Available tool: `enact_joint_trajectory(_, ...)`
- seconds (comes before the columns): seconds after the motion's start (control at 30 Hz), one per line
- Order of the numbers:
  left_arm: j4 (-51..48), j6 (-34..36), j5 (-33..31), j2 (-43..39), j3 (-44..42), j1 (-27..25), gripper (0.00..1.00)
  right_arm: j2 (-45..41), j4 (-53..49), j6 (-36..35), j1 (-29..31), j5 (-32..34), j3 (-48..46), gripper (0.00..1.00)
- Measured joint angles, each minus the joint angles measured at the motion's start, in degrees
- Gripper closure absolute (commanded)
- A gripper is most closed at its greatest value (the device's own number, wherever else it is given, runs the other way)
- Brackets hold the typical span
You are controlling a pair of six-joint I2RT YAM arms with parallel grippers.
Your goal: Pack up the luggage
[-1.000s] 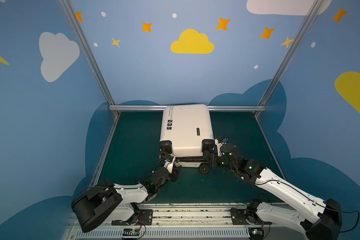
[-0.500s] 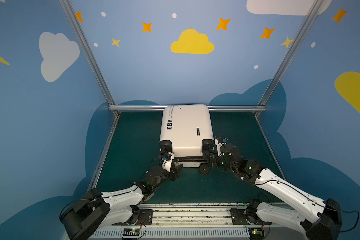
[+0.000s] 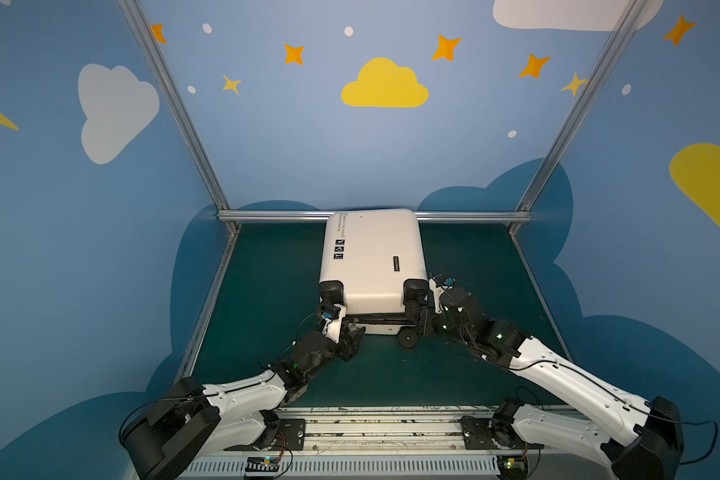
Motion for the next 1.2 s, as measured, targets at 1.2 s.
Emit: enact_joint_trajectory(1.2,-18.64,-0.42,-5.84,-22.21,-4.94,-2.36,0.34,4.66,6.56,2.8,6.64,0.11,-0.81,1.0)
